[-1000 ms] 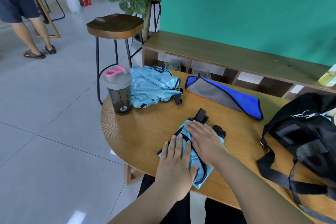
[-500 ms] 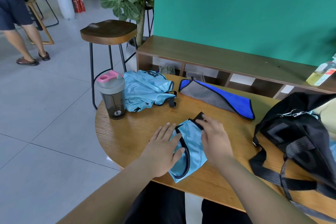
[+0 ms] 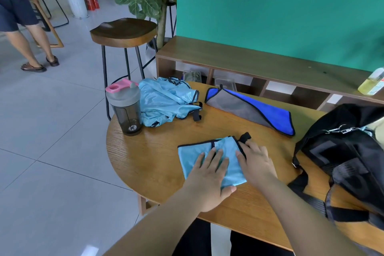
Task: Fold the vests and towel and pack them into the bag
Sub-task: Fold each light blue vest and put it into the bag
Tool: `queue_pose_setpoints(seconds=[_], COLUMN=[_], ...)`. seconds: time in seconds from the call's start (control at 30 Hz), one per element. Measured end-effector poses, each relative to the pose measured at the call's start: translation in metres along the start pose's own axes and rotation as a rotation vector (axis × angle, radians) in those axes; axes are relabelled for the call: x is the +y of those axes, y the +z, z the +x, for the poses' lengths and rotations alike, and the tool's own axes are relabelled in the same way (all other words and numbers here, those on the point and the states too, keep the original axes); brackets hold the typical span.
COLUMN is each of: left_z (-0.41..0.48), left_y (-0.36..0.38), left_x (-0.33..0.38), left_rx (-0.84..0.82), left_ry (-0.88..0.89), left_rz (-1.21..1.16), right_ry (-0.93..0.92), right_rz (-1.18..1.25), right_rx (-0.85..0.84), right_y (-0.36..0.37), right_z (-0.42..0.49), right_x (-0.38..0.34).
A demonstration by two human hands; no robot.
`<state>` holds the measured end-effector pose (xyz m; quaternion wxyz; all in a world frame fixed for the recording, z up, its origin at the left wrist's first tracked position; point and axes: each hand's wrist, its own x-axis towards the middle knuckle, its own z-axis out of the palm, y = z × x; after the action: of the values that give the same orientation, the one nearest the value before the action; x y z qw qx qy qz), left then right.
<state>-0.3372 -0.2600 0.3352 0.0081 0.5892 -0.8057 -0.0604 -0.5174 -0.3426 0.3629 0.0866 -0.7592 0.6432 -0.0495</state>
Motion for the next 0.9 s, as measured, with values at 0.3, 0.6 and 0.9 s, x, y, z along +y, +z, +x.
queue_pose_setpoints(seconds=[0.3, 0.6, 0.9], left_z=[0.008, 0.008, 0.021], left_y=[-0.012, -0.008, -0.005], left_x=[-0.014, -0.009, -0.024], left_rx=[-0.009, 0.026, -0.045], left_ry=[0.22, -0.225, -0.089], left_rz=[-0.097, -0.044, 0.022], right_ry=[0.314, -0.261, -0.079], right_rz=[-0.031, -0.288, -0.189], right_rx=[0.148, -0.002, -0.032], right_y=[0.005, 0.006, 0.017], right_z=[-0.039, -0.021, -0.037], right_x=[0.015, -0.016, -0.008])
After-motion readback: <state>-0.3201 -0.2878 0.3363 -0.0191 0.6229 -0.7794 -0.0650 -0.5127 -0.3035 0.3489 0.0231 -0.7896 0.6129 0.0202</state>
